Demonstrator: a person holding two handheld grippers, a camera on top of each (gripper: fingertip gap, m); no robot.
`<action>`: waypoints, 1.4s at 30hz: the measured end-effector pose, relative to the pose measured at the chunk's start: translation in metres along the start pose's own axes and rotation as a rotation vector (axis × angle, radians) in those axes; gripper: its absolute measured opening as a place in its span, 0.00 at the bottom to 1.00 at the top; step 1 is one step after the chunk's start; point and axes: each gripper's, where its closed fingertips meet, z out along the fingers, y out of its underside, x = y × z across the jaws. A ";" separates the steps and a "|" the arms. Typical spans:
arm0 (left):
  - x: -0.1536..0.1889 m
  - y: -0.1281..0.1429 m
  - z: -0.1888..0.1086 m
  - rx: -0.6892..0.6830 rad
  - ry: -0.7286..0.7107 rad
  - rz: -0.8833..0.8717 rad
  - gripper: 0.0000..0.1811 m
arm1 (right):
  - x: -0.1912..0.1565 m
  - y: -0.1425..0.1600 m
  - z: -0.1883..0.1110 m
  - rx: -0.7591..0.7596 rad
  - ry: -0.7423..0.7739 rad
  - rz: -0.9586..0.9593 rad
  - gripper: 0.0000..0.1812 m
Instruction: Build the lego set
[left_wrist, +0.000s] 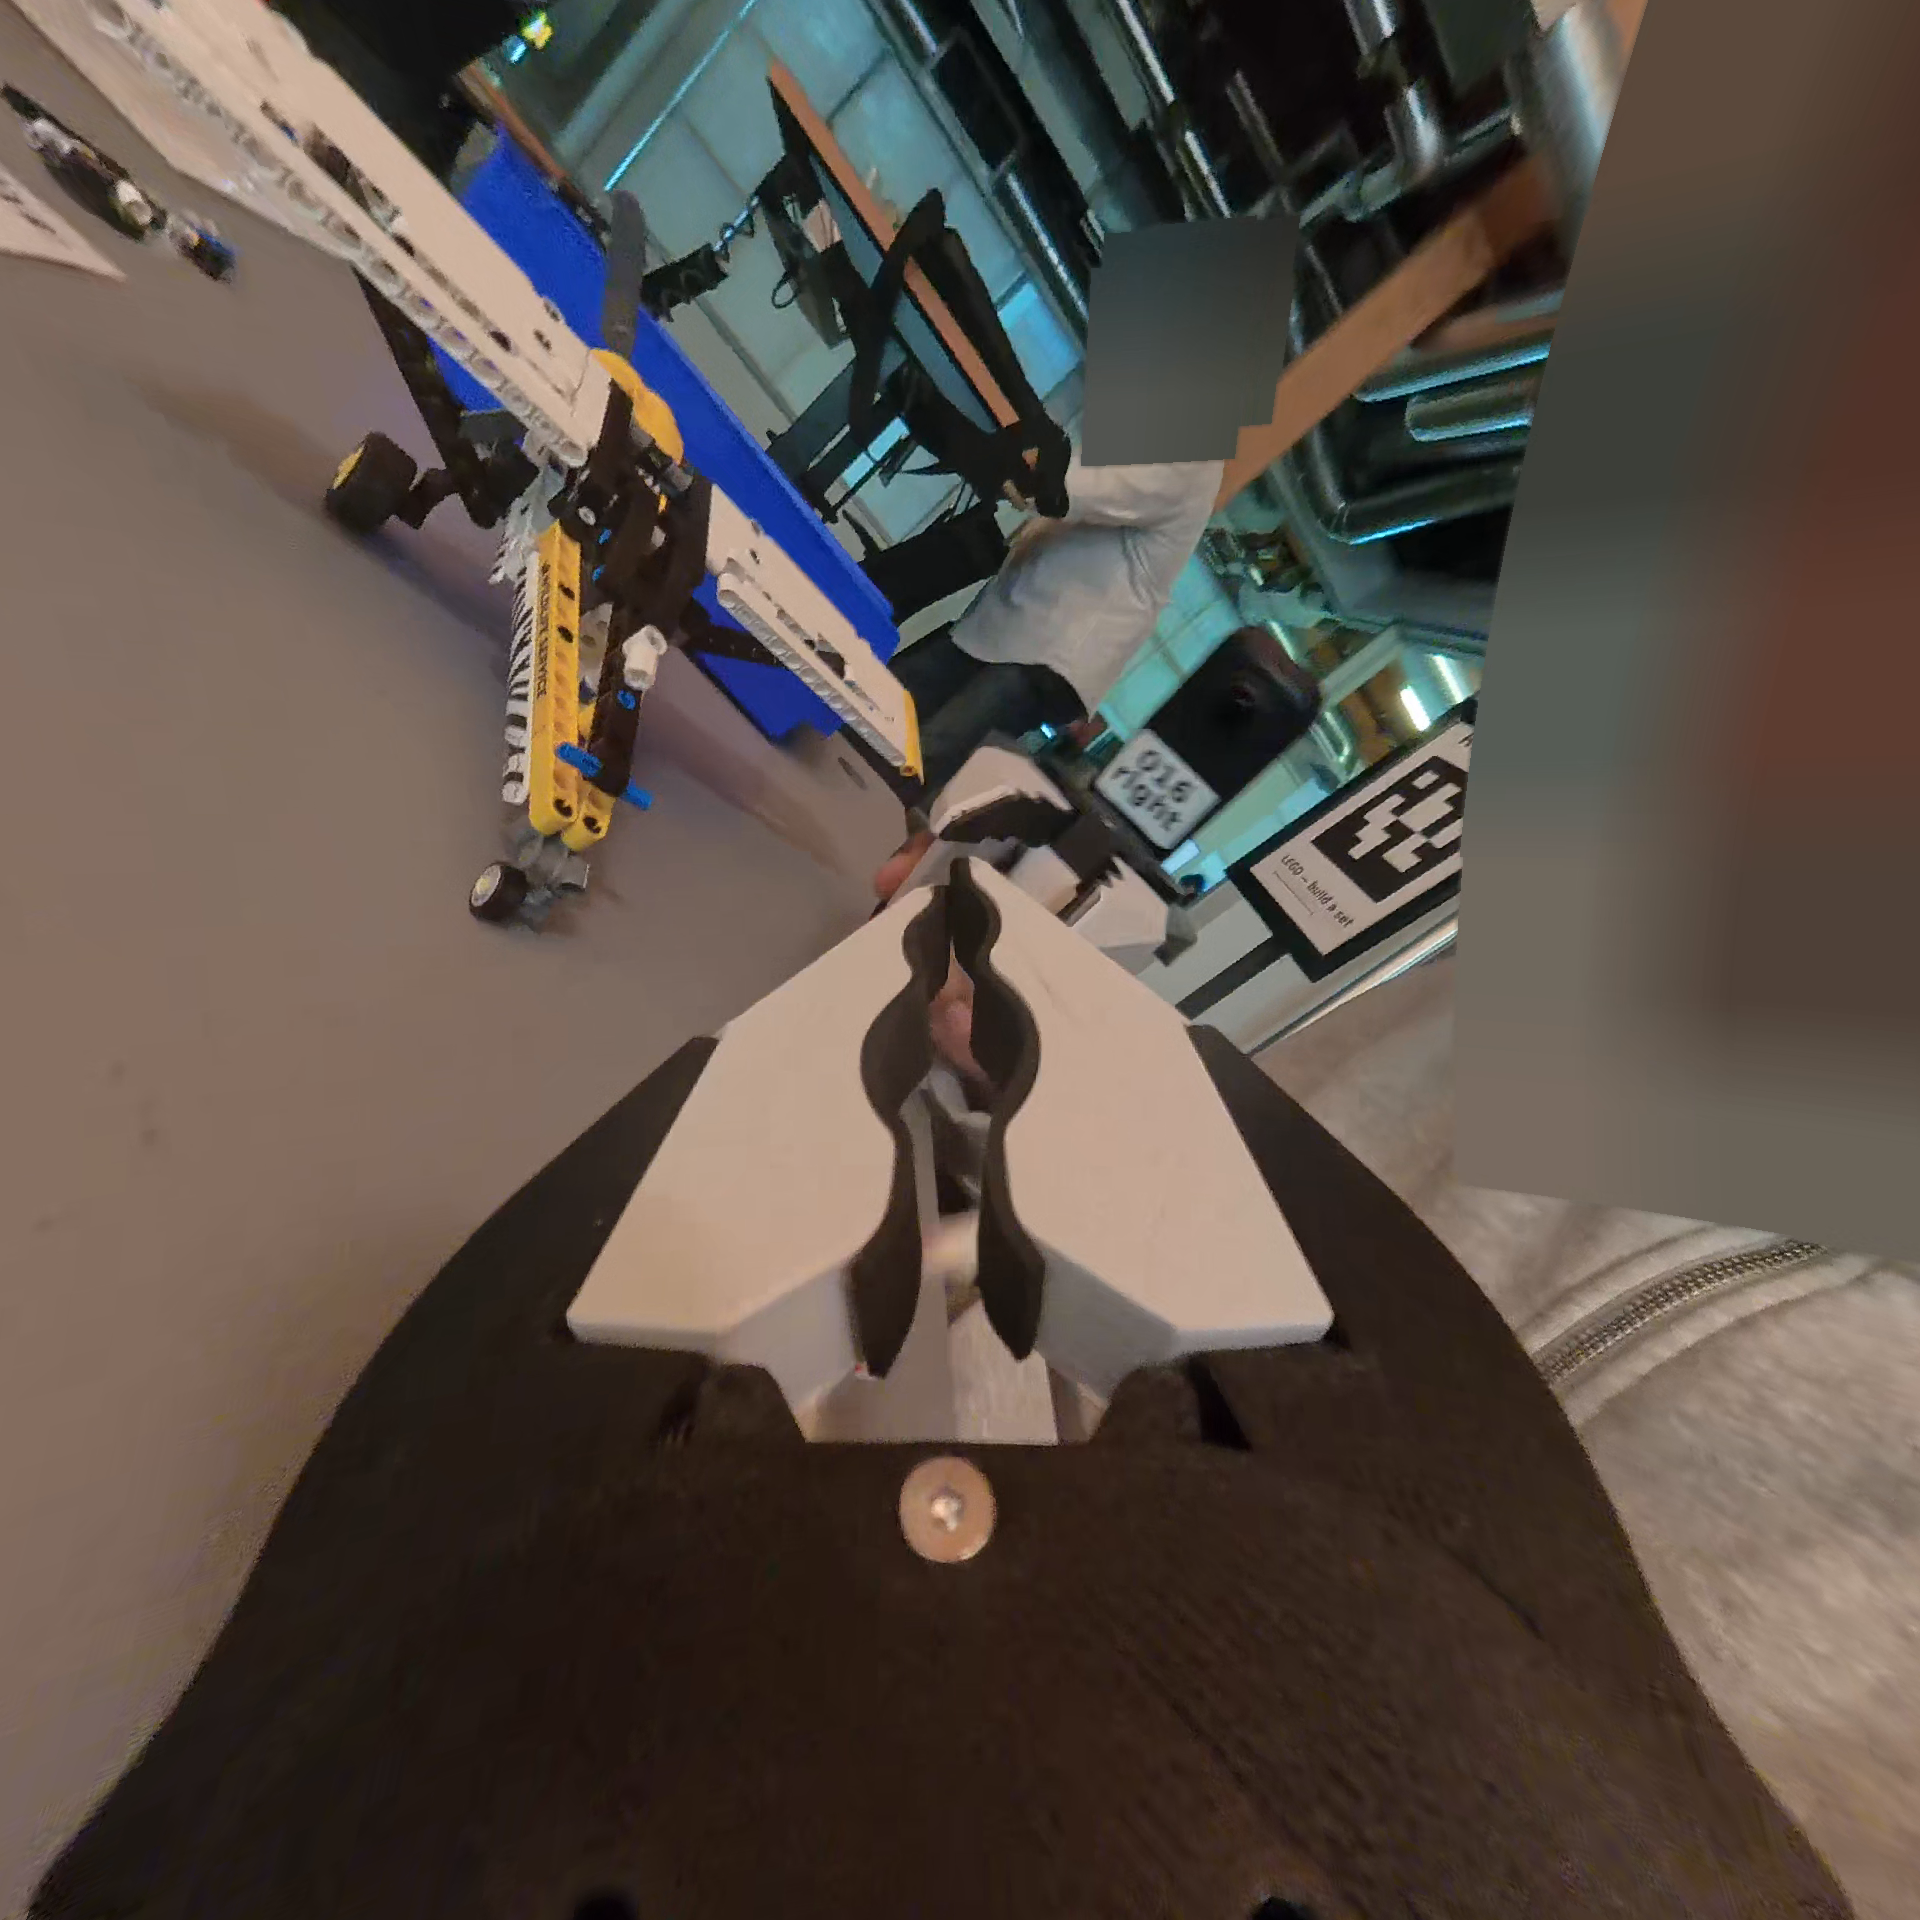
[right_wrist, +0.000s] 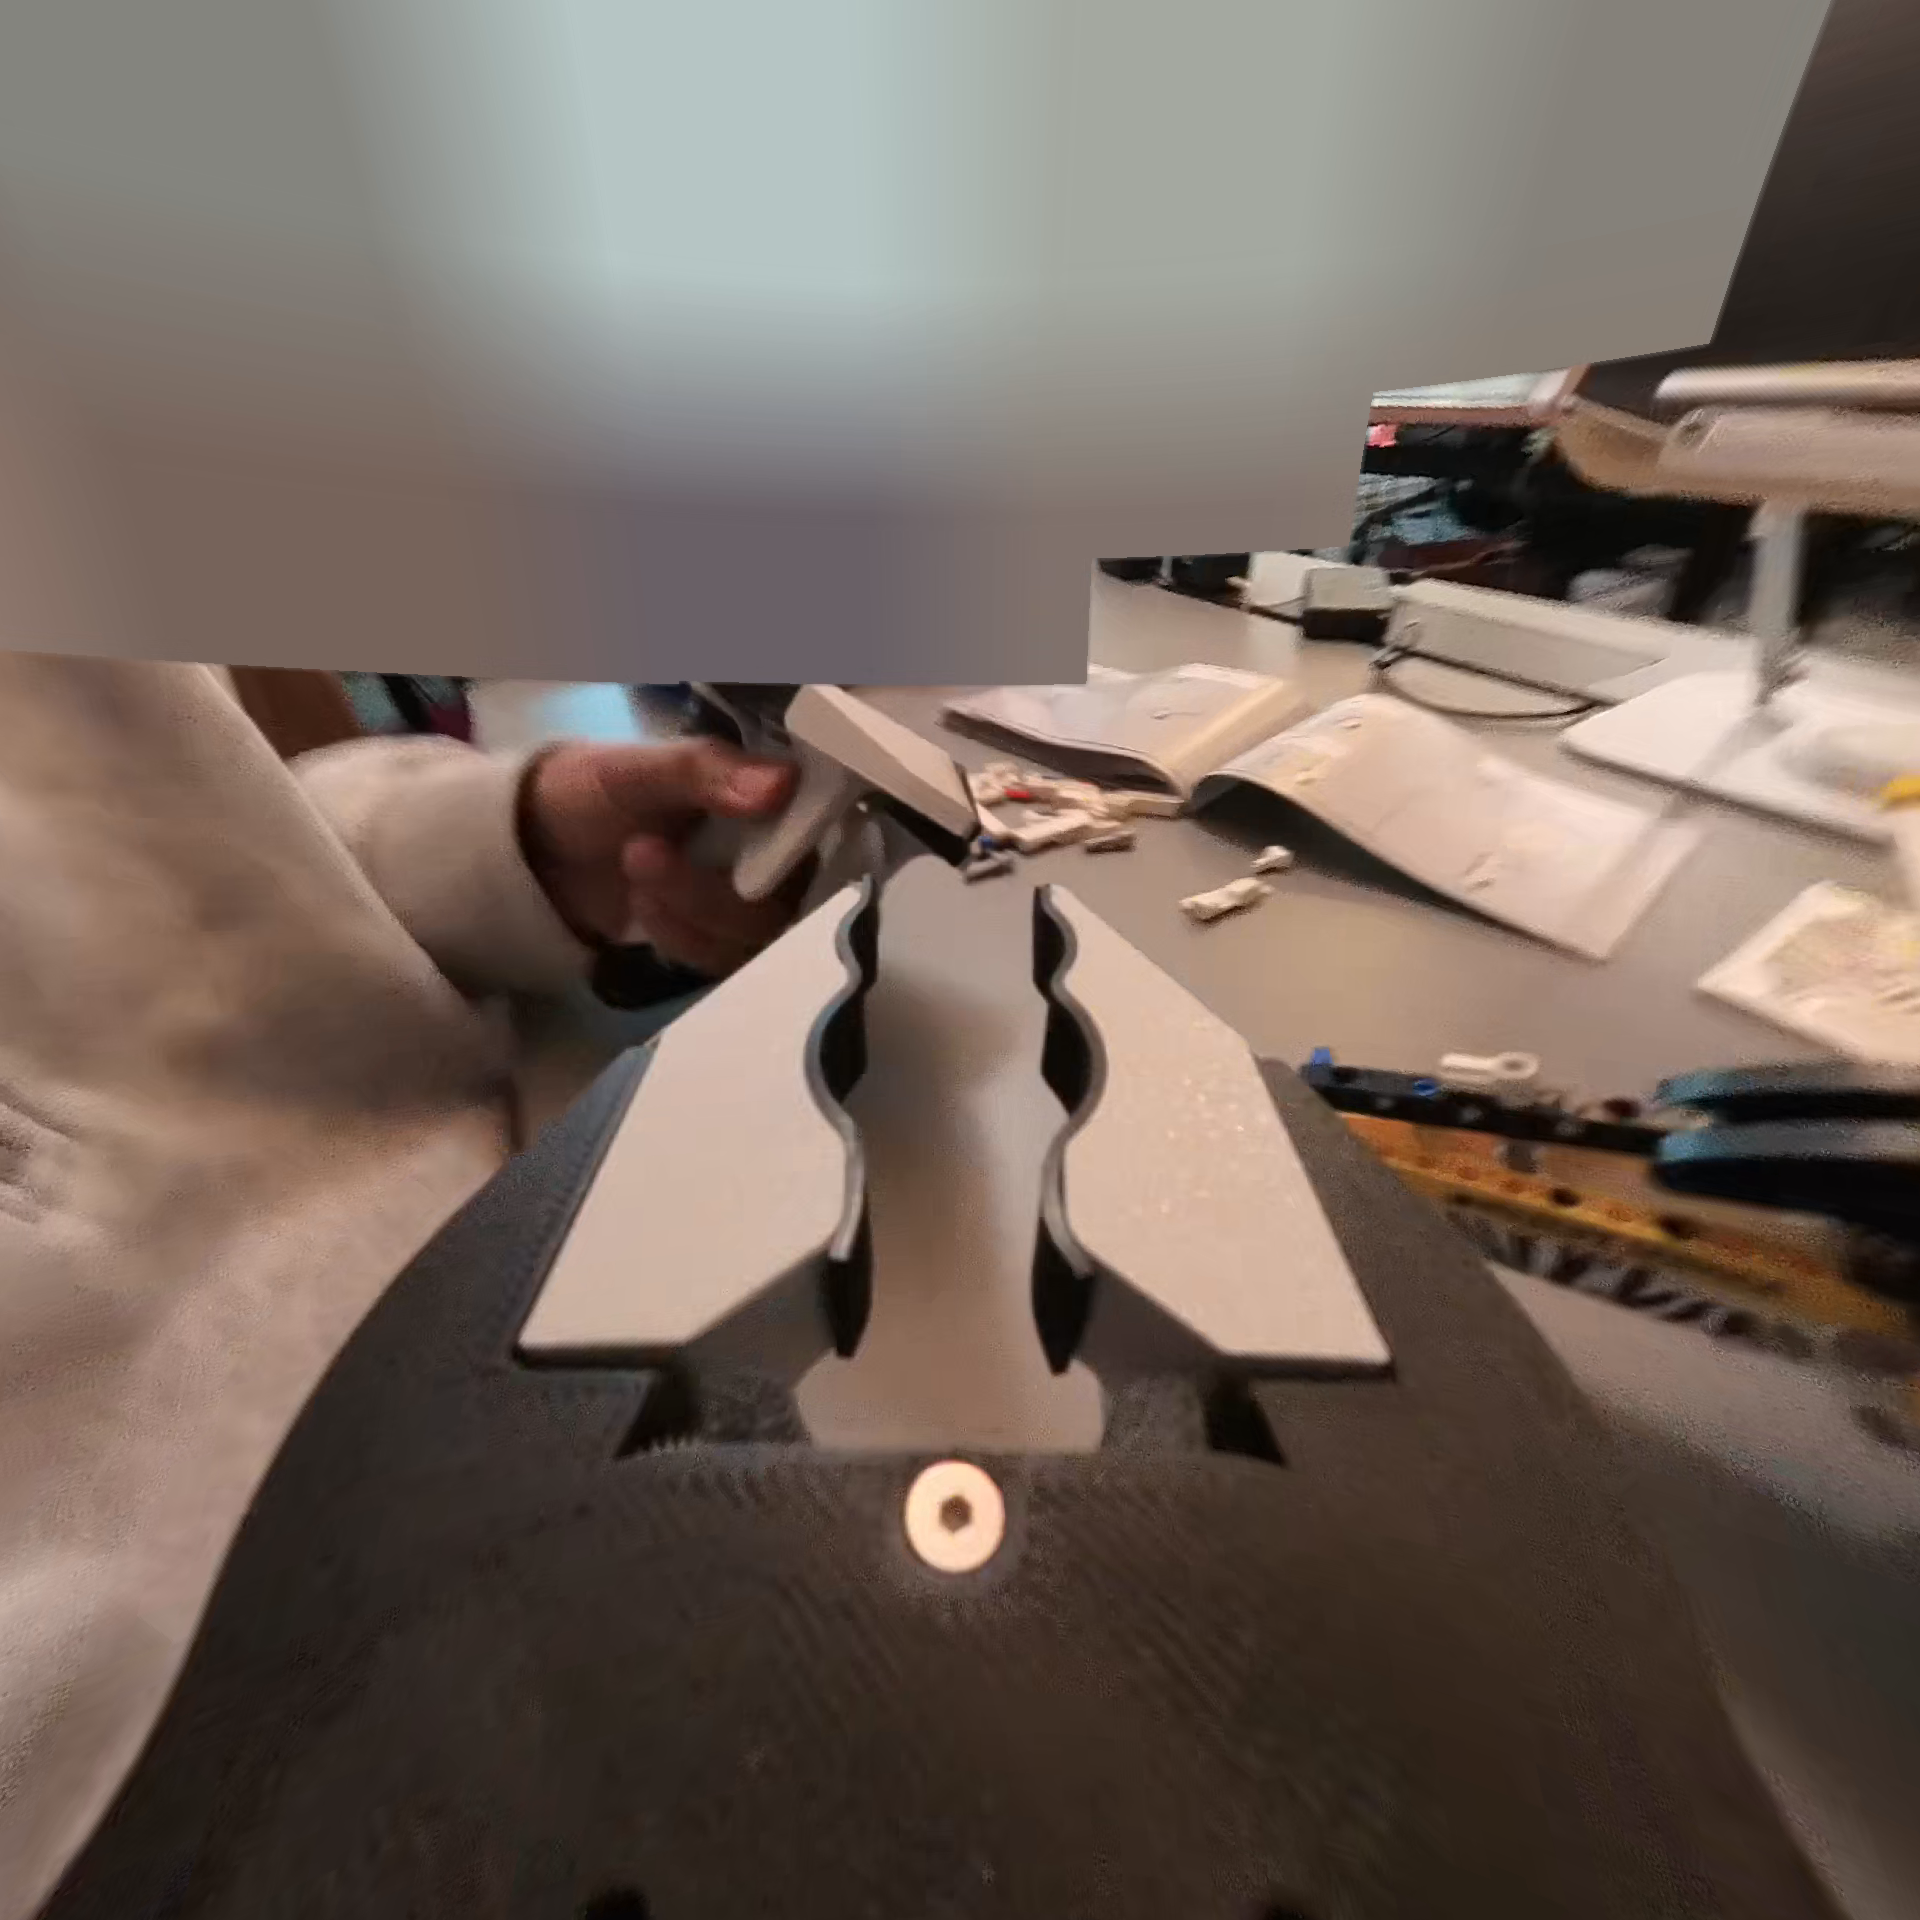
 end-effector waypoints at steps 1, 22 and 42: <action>-0.003 0.002 0.001 -0.008 -0.017 0.000 0.00 | -0.001 0.002 0.002 -0.034 0.029 -0.086 0.15; 0.017 0.020 -0.057 -0.117 -0.175 0.247 0.00 | -0.030 0.035 -0.005 -0.189 -0.031 0.036 0.13; 0.000 0.143 -0.093 -0.865 -0.275 0.583 0.08 | -0.078 0.045 0.016 -0.273 -0.152 0.031 0.13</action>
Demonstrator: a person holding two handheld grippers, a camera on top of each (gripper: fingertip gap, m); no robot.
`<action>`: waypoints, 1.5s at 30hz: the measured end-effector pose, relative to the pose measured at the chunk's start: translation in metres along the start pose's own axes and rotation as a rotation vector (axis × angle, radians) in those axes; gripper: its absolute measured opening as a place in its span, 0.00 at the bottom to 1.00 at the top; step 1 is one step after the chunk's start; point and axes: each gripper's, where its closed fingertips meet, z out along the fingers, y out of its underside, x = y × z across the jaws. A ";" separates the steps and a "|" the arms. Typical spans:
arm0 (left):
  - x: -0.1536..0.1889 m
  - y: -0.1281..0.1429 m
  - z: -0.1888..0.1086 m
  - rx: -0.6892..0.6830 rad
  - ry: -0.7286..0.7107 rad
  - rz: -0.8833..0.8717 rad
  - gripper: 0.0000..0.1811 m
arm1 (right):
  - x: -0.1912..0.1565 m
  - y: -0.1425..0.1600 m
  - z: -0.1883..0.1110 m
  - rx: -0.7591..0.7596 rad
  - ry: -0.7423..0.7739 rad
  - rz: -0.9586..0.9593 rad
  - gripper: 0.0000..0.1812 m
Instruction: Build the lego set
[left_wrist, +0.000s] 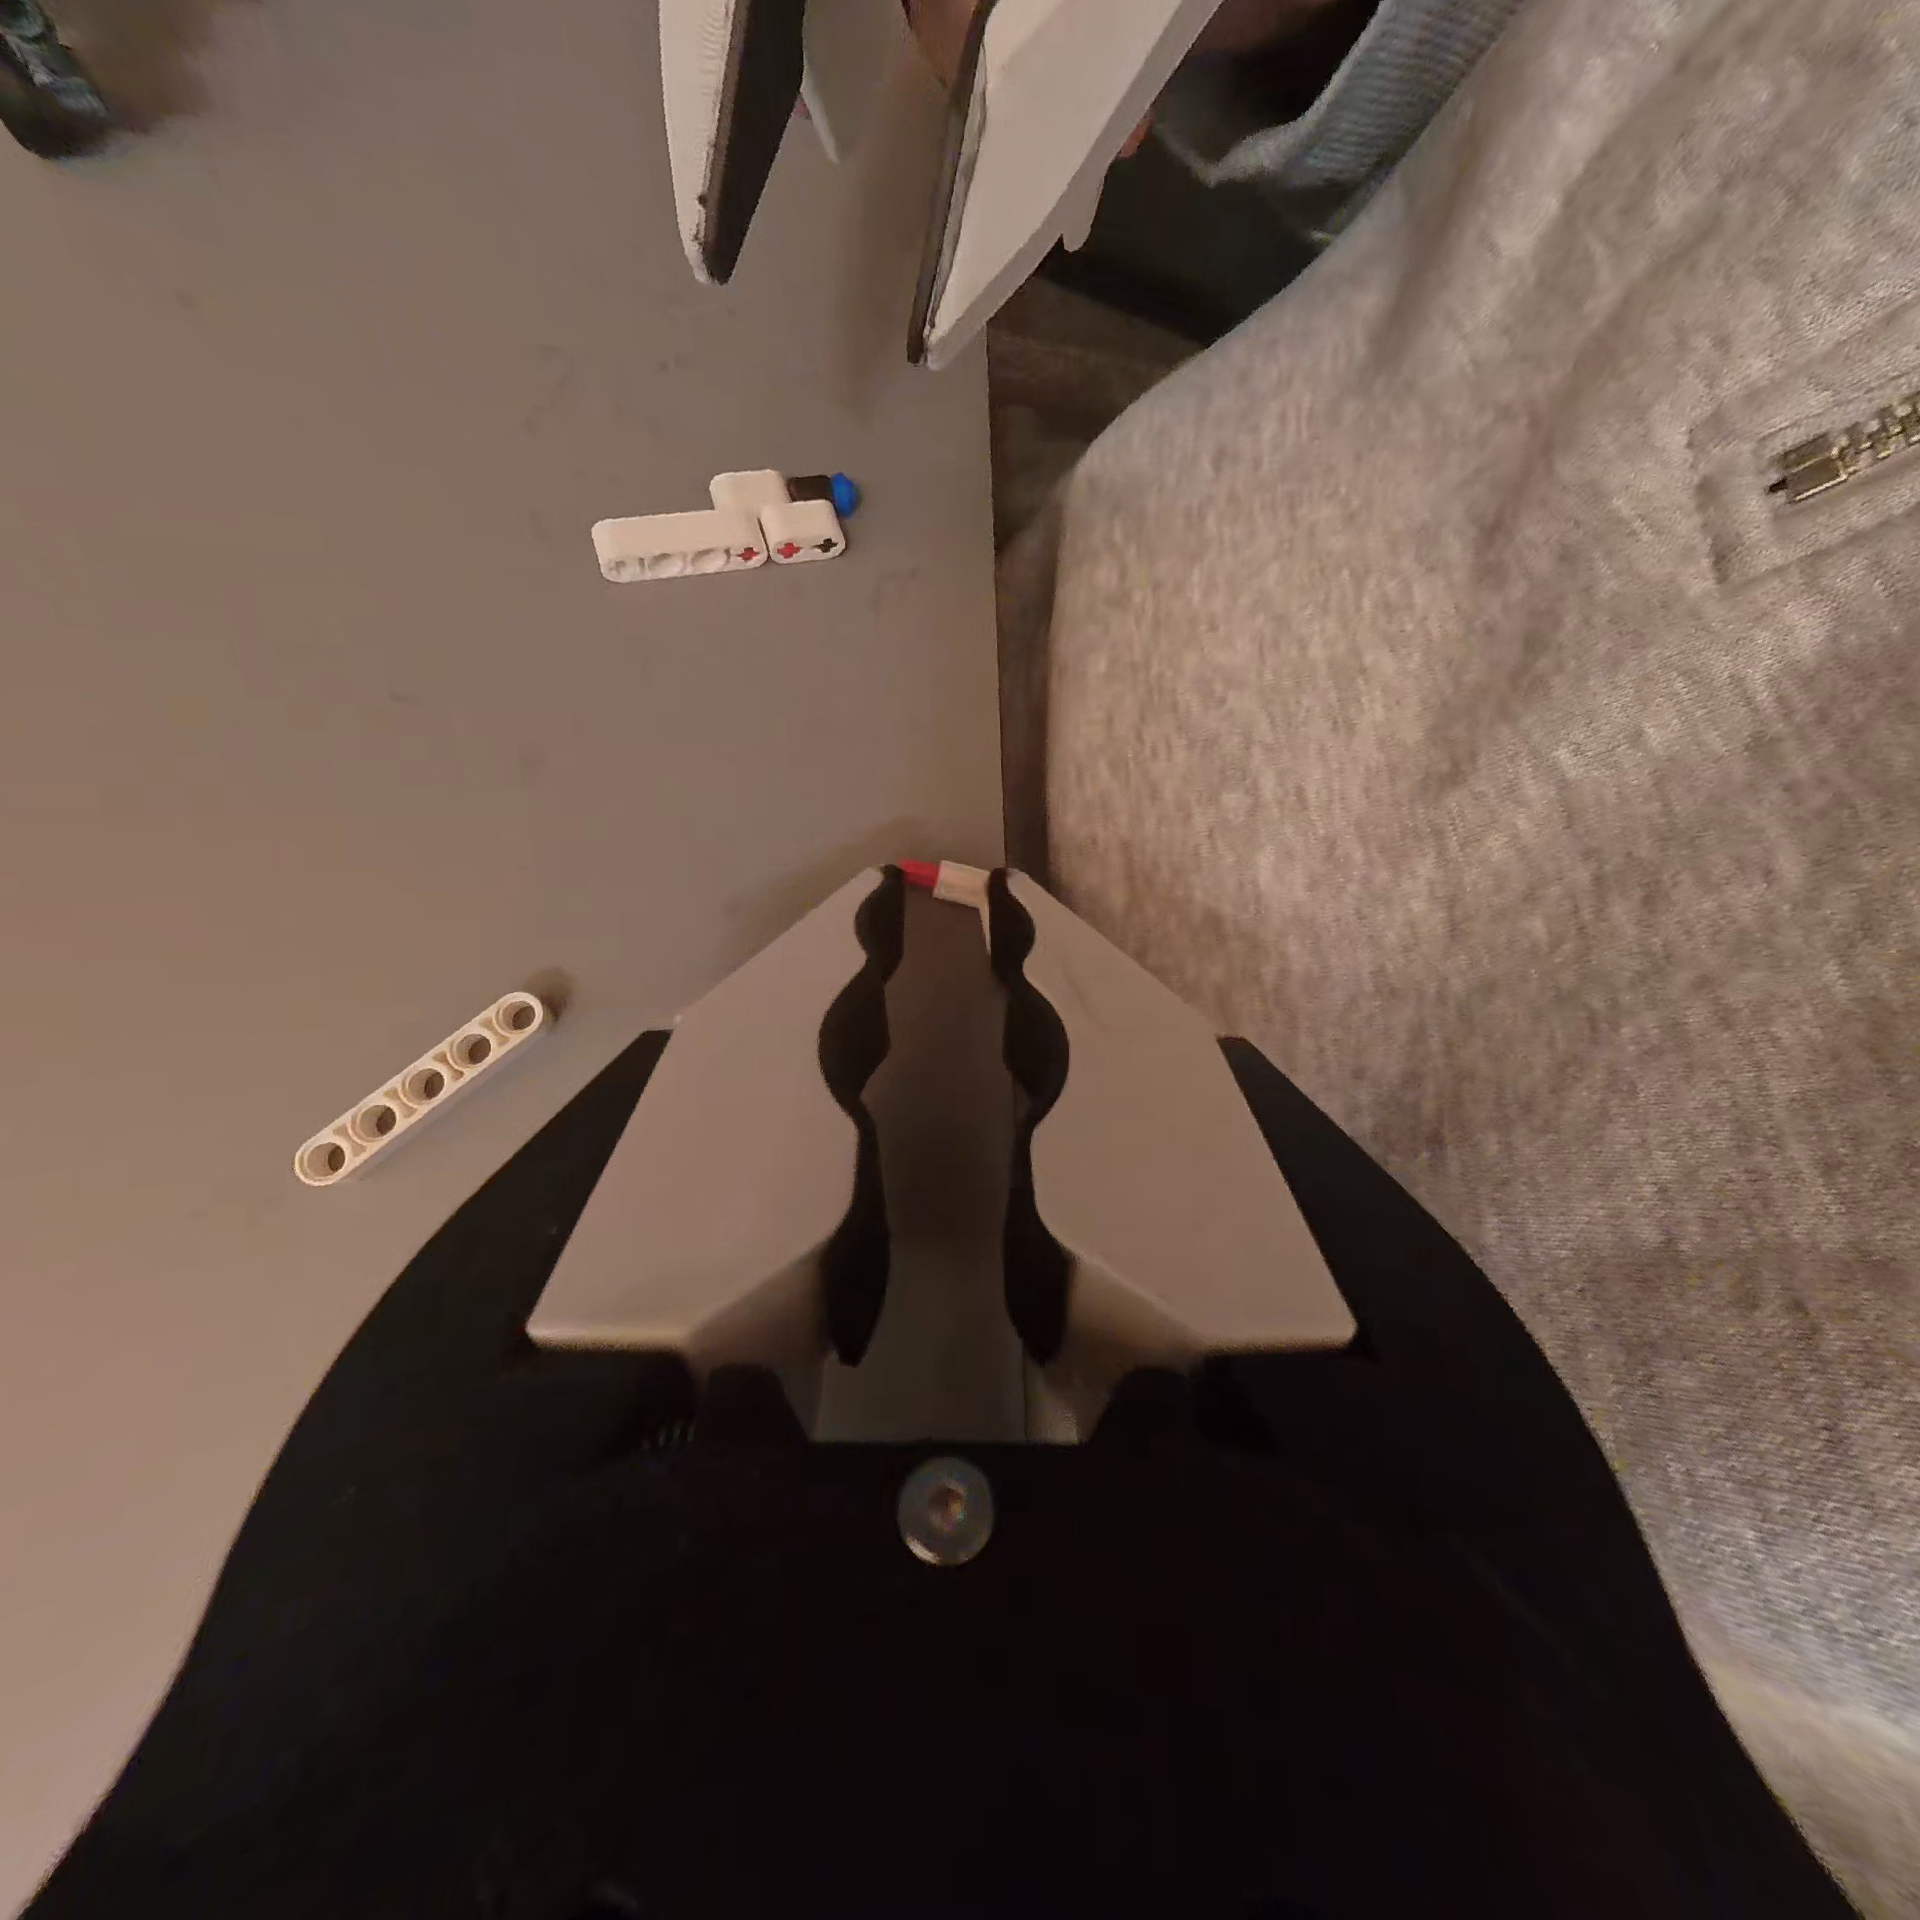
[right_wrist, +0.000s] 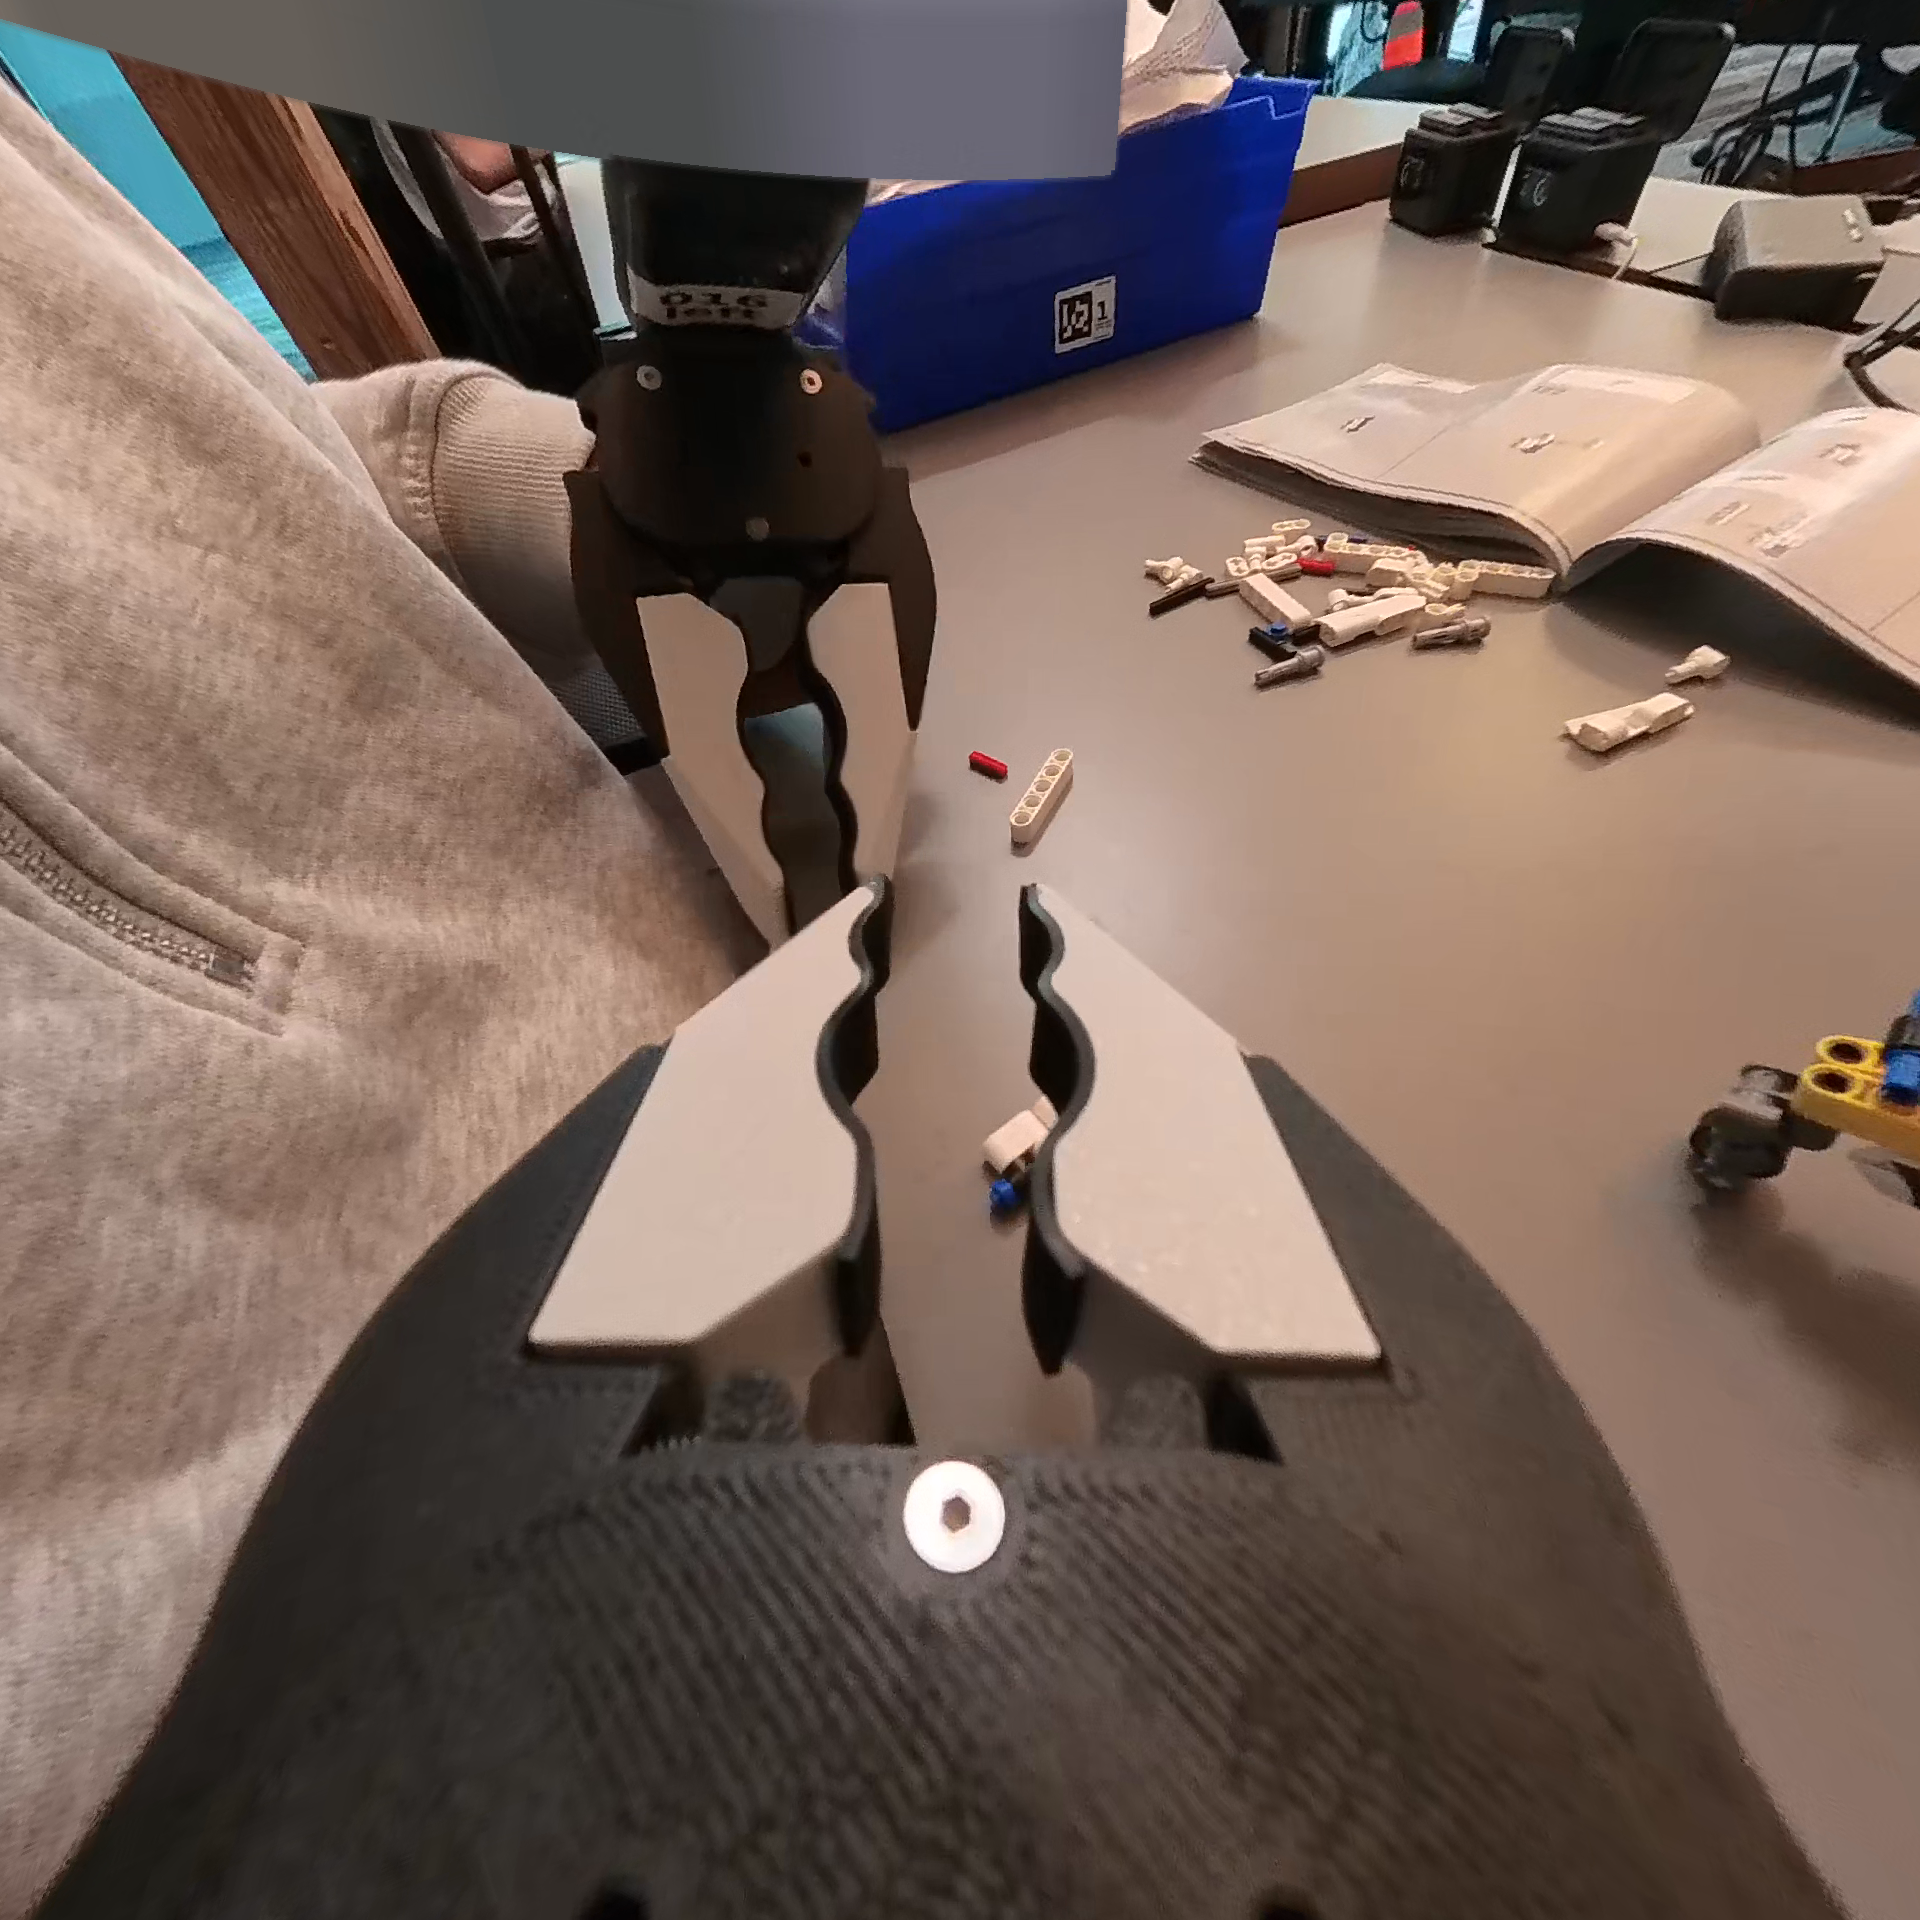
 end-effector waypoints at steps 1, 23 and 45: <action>0.001 -0.001 0.001 0.009 0.008 -0.002 0.05 | 0.000 0.000 0.000 0.002 -0.002 0.005 0.13; -0.052 -0.015 -0.027 0.229 -0.258 -0.371 0.09 | 0.002 0.006 0.009 0.023 -0.014 0.121 0.13; -0.019 -0.071 -0.029 0.355 -0.272 0.100 0.04 | 0.014 0.004 0.003 -0.022 -0.077 0.244 0.23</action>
